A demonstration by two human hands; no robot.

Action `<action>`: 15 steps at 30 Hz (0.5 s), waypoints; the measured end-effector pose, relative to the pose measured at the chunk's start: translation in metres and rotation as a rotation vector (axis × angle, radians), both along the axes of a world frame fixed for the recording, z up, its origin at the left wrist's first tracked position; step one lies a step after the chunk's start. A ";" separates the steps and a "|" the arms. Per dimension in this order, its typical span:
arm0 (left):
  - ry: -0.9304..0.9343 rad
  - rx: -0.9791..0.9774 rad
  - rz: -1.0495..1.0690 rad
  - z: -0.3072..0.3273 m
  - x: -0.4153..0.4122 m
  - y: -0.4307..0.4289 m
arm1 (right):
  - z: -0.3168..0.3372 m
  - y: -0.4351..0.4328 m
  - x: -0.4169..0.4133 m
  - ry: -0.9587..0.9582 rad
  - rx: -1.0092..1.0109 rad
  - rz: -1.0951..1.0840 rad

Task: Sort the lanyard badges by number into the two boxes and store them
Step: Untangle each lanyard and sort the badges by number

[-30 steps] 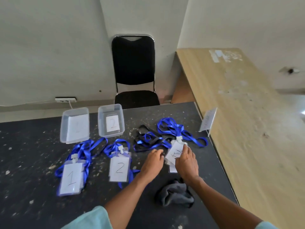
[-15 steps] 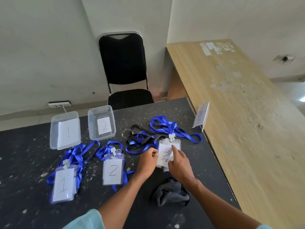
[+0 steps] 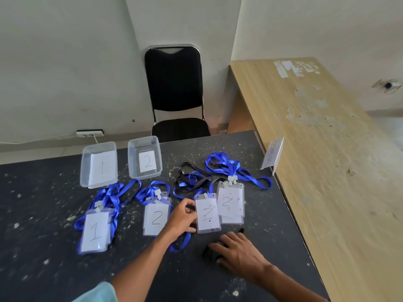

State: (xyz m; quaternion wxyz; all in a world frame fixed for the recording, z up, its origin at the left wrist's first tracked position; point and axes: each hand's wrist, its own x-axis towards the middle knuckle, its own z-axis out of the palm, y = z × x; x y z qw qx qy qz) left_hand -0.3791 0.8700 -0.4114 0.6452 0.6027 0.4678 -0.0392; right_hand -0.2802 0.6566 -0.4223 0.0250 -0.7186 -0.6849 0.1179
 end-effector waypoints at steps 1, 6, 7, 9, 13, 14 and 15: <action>0.000 0.003 0.007 -0.001 0.000 0.000 | 0.001 0.000 0.002 0.069 0.011 -0.034; -0.018 0.065 0.035 -0.007 -0.001 -0.002 | 0.030 0.016 0.023 0.393 0.145 -0.405; -0.019 0.079 0.036 -0.008 -0.003 -0.003 | 0.032 0.024 0.029 0.428 0.170 -0.507; -0.031 0.075 0.059 -0.008 -0.007 -0.004 | 0.033 0.046 0.039 0.457 0.196 -0.641; -0.073 0.036 0.111 -0.008 -0.011 -0.004 | 0.018 0.088 0.026 0.468 0.132 -0.678; -0.071 0.046 0.113 -0.009 -0.011 -0.004 | 0.012 0.093 0.018 0.433 0.094 -0.657; -0.069 0.061 0.107 -0.009 -0.010 -0.003 | 0.006 0.095 0.010 0.378 0.063 -0.617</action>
